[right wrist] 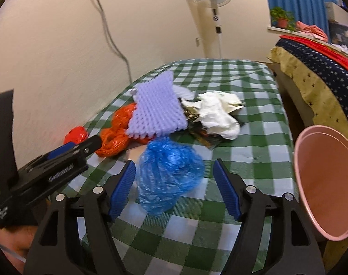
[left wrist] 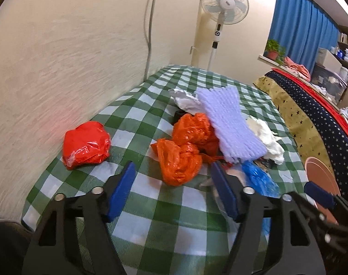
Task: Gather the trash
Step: 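Grasp the blue plastic bag with the right gripper while the left grasps the orange bag, then lift and carry the blue and orange bags over the pink bucket with both grippers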
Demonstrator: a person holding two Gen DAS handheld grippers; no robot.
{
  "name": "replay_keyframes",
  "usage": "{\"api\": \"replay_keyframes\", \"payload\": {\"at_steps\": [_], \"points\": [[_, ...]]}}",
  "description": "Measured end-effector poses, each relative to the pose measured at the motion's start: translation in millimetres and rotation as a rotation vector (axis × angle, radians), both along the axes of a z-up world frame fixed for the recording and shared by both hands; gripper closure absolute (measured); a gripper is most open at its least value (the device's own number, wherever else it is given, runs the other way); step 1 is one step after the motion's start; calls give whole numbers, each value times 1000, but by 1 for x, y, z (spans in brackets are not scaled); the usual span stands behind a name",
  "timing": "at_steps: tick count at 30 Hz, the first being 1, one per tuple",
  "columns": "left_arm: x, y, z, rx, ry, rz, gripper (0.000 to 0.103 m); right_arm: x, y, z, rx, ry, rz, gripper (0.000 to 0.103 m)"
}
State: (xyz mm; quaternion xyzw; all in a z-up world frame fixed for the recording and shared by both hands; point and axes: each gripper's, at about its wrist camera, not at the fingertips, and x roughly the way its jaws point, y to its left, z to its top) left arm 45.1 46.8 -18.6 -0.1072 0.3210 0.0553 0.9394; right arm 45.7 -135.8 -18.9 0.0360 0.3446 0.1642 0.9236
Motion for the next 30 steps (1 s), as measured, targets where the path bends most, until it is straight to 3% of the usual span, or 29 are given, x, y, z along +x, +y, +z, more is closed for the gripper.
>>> {"api": "replay_keyframes", "payload": {"at_steps": [9,15,18,20,24,30], "points": [[17,6,-10,-17,34,9,48,15,13,-19,-42,77,42,37],[27,10,-20,-50,79,9,51,17,11,-22,-34,105,49,59],[31,10,-25,-70,101,-4,55,18,10,-23,-34,115,50,79],[33,10,-27,-83,109,-11,65,19,10,-22,-41,116,57,94],[33,8,-28,-100,113,-32,81,18,9,-16,-38,103,63,101],[26,8,-20,-105,89,-41,90,15,-1,2,-23,59,31,102]]}}
